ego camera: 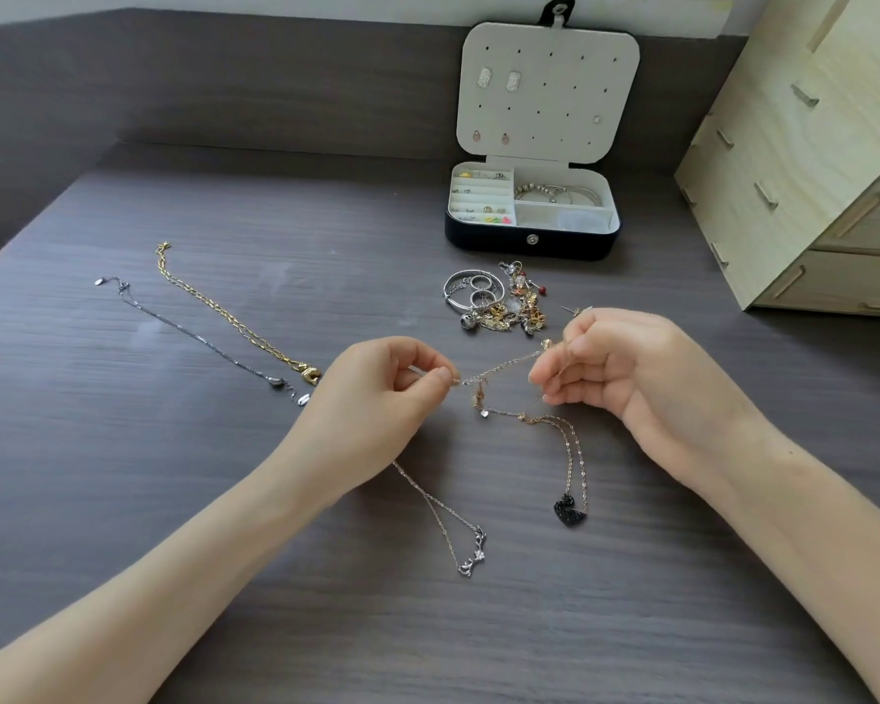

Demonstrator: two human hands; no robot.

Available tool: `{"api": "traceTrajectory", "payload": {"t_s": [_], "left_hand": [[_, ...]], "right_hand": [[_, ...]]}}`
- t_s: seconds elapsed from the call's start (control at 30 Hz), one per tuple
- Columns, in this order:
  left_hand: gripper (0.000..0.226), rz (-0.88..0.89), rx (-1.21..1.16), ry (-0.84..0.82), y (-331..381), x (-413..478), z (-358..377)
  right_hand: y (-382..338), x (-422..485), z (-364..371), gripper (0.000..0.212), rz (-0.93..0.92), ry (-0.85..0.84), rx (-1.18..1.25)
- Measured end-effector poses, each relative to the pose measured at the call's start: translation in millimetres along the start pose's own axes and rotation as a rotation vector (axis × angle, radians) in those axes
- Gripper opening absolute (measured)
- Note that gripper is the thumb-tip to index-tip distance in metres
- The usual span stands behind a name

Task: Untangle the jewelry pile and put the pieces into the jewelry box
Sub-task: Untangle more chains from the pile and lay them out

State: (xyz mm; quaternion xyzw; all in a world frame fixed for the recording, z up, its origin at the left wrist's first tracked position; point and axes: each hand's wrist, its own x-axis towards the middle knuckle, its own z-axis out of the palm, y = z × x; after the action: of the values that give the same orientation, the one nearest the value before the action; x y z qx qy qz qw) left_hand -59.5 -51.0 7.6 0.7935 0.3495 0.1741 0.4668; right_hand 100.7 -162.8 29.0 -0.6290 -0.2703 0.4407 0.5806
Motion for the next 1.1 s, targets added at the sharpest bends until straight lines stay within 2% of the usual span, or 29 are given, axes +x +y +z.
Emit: {"api": "traceTrajectory", "payload": {"t_s": [0.1,0.2,0.27,0.37,0.53,0.7,0.77,0.83,1.0,1.1], "left_hand": [[0.016,0.013,0.038,0.018,-2,2,-1],[0.016,0.029,0.101,0.018,-2,2,0],[0.018,0.027,0.115,0.013,-2,2,1],[0.020,-0.009,0.017,-0.013,-3,3,-1],[0.021,-0.076,-0.225,-0.107,2,1,-2],[0.022,-0.082,-0.438,-0.234,5,-1,0],[0.017,-0.091,-0.527,-0.303,6,-1,-1],[0.012,-0.106,-0.589,-0.338,6,0,-4],[0.011,-0.185,-0.571,-0.329,6,3,-9],[0.007,-0.199,-0.560,-0.358,8,2,-8]], "right_hand": [[0,1,-1,0.025,0.030,0.064,0.156],[2,1,-2,0.022,0.003,0.114,0.224],[2,1,-2,0.016,-0.031,0.107,0.179],[2,-1,-1,0.007,-0.111,0.055,-0.064],[15,-3,4,0.008,-0.355,0.060,-0.739],[24,-6,15,0.019,-0.470,0.030,-0.993],[26,-4,16,0.010,-0.490,0.018,-0.995],[25,-3,14,0.001,-0.456,-0.017,-0.888],[10,-4,6,0.004,-0.344,-0.123,-0.603],[3,-5,4,0.017,-0.277,-0.170,-0.482]]}}
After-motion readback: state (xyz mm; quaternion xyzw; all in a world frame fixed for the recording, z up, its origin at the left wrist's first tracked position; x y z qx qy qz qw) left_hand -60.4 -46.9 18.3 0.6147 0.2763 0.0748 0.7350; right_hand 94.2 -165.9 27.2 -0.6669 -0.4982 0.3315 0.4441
